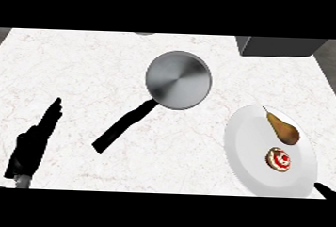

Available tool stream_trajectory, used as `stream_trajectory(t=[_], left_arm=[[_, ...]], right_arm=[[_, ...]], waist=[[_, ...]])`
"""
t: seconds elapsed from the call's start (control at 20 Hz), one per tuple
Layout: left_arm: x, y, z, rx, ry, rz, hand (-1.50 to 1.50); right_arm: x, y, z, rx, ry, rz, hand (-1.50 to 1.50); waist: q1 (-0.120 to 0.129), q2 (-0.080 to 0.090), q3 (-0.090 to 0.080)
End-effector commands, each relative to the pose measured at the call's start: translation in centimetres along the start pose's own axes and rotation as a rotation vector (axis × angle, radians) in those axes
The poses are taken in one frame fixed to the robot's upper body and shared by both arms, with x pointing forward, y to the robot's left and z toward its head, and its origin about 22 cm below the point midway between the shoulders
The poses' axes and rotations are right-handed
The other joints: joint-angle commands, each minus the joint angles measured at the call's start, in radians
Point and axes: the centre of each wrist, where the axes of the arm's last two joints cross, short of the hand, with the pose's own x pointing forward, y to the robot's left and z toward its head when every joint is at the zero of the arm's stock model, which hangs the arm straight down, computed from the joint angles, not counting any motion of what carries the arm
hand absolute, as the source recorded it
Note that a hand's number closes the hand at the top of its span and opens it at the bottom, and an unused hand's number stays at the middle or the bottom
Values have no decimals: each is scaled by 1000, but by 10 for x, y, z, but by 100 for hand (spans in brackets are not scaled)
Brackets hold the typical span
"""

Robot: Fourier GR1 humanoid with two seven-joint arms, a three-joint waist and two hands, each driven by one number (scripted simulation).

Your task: Pick the cupcake from the plate and place it in the pan

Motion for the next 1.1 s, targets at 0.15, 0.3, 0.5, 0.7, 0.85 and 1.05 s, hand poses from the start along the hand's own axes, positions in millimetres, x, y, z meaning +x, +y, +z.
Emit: stream_trajectory(t=[0.15,0.3,0.5,0.7,0.85,1.05], left_arm=[[16,-9,-1,-31,-14,-17,0],[17,-21,12,-47,-14,9,0],[14,-9,4,-41,-22,-27,0],[18,-23,11,-50,-43,-20,0],[17,-27,4,-41,-19,-26,0],[21,-24,5,-46,-47,-29,0]], right_arm=[[62,-35,43,204,36,178,-150],[106,-44,51,283,39,241,-150],[152,-45,64,297,96,294,-150],[171,-28,53,331,171,314,-150],[186,-28,47,408,203,330,-150],[195,-16,41,410,241,437,-150]], waist=[[31,7,1],[51,4,5],[55,7,5],[72,9,7],[63,11,8],[83,13,7]])
